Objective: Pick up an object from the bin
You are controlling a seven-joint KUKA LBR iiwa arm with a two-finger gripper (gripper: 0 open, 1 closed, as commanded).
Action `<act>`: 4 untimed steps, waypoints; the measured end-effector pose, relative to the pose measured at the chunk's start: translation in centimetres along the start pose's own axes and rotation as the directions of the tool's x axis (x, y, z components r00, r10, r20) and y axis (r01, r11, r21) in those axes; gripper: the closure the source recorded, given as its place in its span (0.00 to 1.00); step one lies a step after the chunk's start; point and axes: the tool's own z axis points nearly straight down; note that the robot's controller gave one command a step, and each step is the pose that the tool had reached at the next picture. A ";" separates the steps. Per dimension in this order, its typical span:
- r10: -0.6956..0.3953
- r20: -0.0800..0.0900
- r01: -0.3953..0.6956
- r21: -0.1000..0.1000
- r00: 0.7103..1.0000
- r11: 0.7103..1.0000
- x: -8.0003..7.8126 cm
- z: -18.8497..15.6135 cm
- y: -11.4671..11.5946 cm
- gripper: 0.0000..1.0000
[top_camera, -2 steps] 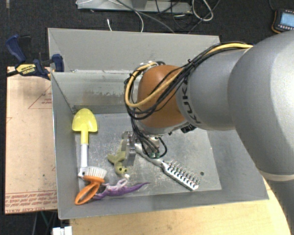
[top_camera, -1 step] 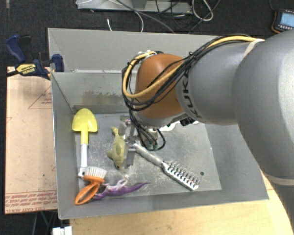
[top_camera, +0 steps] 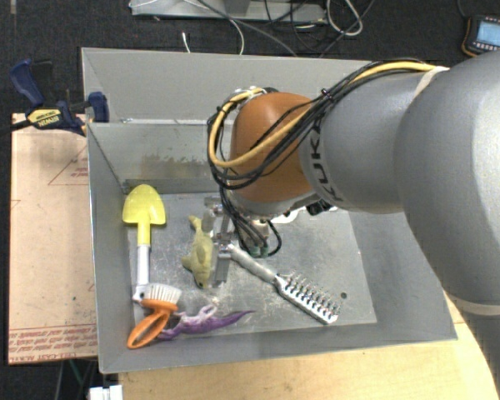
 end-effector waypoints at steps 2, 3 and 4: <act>-0.006 -0.001 0.006 0.000 1.000 1.000 -0.5 0.3 -1.1 0.00; -0.025 0.028 0.026 -0.011 0.999 1.000 -2.6 -2.4 3.8 0.00; -0.159 -0.005 0.159 0.003 0.987 0.987 -1.2 5.9 -2.4 0.00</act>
Offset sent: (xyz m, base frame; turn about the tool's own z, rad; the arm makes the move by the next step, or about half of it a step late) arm 0.0012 -0.0166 -0.0177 -0.0114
